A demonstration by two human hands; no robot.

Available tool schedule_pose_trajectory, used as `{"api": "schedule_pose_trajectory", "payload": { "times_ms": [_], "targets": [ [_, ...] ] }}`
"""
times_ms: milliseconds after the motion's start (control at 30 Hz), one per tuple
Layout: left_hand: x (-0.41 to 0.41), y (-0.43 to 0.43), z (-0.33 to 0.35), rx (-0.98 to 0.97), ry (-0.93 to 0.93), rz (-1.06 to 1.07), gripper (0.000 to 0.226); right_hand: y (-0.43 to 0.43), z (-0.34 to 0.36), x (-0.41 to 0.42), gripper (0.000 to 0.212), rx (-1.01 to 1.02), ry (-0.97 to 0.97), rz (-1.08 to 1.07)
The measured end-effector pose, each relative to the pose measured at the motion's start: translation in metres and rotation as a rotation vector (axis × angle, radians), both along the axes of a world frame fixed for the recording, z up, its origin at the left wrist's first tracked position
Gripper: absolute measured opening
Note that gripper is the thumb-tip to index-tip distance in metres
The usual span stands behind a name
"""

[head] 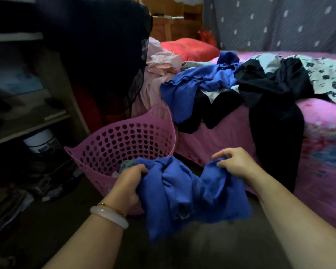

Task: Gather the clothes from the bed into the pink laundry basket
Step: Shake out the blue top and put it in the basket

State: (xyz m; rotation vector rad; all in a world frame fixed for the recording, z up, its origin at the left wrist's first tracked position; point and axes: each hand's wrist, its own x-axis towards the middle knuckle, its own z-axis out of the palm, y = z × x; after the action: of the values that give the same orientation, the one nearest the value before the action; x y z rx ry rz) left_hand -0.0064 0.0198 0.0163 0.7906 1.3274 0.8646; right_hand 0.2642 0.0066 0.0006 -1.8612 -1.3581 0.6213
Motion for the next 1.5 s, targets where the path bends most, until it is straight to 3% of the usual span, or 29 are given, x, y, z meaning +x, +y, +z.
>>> {"api": "schedule_pose_trajectory", "payload": {
  "times_ms": [67,133,200,233,333,367,433,533,633,767,900,967,1033,1067,1133,1200,1267,1333,1400,1500],
  "targets": [
    [0.005,-0.001,0.009,0.015,-0.061,0.014,0.017,-0.007,0.009,-0.011,0.003,-0.008,0.169,0.118],
    [0.012,-0.002,0.015,0.011,-0.108,0.007,0.019,-0.012,0.018,-0.025,0.028,-0.089,0.321,0.322],
    [0.019,-0.004,0.021,0.025,-0.176,-0.03,0.026,-0.013,0.017,-0.037,0.058,-0.216,0.27,0.496],
    [0.022,-0.005,0.023,0.046,-0.197,-0.043,0.026,-0.012,0.015,-0.042,0.06,-0.242,0.249,0.548],
    [0.023,-0.003,0.026,0.149,-0.175,-0.047,0.021,-0.008,0.012,-0.048,0.019,-0.142,0.362,0.478],
    [0.021,-0.002,0.027,0.199,-0.157,-0.062,0.023,-0.007,0.014,-0.048,0.014,-0.119,0.442,0.422],
    [0.017,0.002,0.029,0.305,-0.105,-0.133,0.034,-0.007,0.019,-0.046,0.012,-0.101,0.579,0.364],
    [0.013,0.008,0.03,0.526,0.168,-0.282,0.058,-0.011,0.028,-0.043,0.008,-0.065,0.707,0.397],
    [0.009,0.012,0.025,0.676,0.406,-0.402,0.052,-0.014,0.037,-0.041,0.013,0.02,0.871,0.412],
    [0.012,0.005,0.025,0.517,0.349,-0.531,0.036,-0.018,0.043,-0.044,0.023,0.104,1.071,0.493],
    [0.021,-0.007,0.022,0.557,0.529,-0.722,0.059,-0.023,0.05,-0.058,0.032,0.145,1.161,0.521],
    [0.025,-0.009,0.012,0.577,0.634,-0.709,0.034,-0.022,0.053,-0.058,0.032,0.182,1.178,0.476],
    [0.026,-0.006,0.005,0.583,0.623,-0.567,0.003,-0.019,0.053,-0.054,0.031,0.223,1.159,0.384],
    [0.024,-0.003,0.006,0.573,0.565,-0.449,0.011,-0.016,0.053,-0.051,0.031,0.236,1.093,0.335],
    [0.021,0.001,0.014,0.513,0.369,-0.206,0.018,-0.015,0.051,-0.042,0.027,0.236,0.79,0.267],
    [0.018,0.0,0.031,0.441,0.168,-0.054,0.023,-0.019,0.047,-0.036,0.03,0.135,0.404,0.357],
    [0.023,-0.007,0.045,0.436,-0.023,-0.082,0.03,-0.025,0.044,-0.04,0.053,-0.069,0.116,0.53],
    [0.035,-0.015,0.053,0.476,-0.115,-0.181,0.024,-0.025,0.036,-0.052,0.039,-0.152,-0.074,0.569],
    [0.042,-0.018,0.054,0.523,-0.172,-0.28,0.021,-0.02,0.033,-0.062,0.013,-0.117,-0.075,0.444],
    [0.036,-0.009,0.048,0.565,-0.199,-0.338,0.048,-0.019,0.037,-0.062,0.012,-0.053,0.368,0.319]
  ]
}}
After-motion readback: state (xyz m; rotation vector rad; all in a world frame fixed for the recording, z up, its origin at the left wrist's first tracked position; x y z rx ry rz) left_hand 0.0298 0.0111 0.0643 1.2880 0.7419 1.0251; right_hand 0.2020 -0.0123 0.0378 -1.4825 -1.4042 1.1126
